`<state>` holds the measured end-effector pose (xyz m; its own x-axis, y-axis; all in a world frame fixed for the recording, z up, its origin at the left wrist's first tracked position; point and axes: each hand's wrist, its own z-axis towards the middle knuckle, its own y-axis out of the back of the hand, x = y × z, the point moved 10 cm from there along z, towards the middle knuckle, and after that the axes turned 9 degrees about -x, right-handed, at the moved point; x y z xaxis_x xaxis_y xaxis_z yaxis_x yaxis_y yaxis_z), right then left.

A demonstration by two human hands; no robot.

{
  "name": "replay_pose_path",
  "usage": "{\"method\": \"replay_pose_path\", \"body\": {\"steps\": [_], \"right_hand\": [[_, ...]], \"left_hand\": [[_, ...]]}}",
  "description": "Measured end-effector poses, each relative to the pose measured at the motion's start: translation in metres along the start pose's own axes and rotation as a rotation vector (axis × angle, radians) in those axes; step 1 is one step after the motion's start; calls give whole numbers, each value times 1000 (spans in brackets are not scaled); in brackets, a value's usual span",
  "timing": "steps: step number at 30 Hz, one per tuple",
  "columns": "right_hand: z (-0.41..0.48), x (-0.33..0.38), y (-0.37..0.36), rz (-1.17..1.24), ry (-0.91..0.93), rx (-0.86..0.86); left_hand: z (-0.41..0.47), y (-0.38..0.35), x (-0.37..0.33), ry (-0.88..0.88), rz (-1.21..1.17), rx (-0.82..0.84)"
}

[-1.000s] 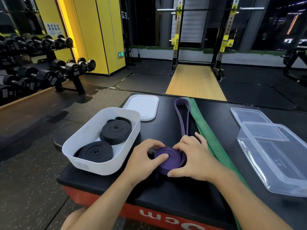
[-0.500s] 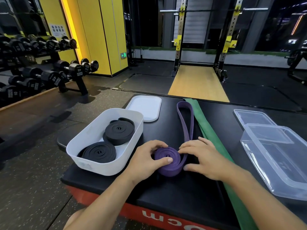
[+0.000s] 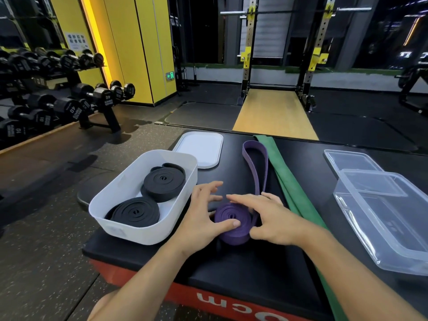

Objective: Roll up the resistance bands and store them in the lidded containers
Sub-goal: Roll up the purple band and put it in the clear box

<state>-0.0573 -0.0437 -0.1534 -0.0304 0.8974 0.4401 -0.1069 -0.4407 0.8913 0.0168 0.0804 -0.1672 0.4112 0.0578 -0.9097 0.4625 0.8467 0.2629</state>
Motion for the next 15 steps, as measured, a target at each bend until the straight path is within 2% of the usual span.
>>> {"method": "replay_pose_path", "body": {"steps": [4,8,11,15], "right_hand": [[3,-2,8,-205,26,30],[2,-1,12,-209,30,-28],[-5,-3,16,-109,-32,-119],[-18,-2,19,-131,-93,-308]], "left_hand": [[0,-2,0,-56,54,-5],[-1,7,-5,-121,158,-114],[-1,7,-3,-74,93,-134],[-1,3,-1,-42,69,-89]]}}
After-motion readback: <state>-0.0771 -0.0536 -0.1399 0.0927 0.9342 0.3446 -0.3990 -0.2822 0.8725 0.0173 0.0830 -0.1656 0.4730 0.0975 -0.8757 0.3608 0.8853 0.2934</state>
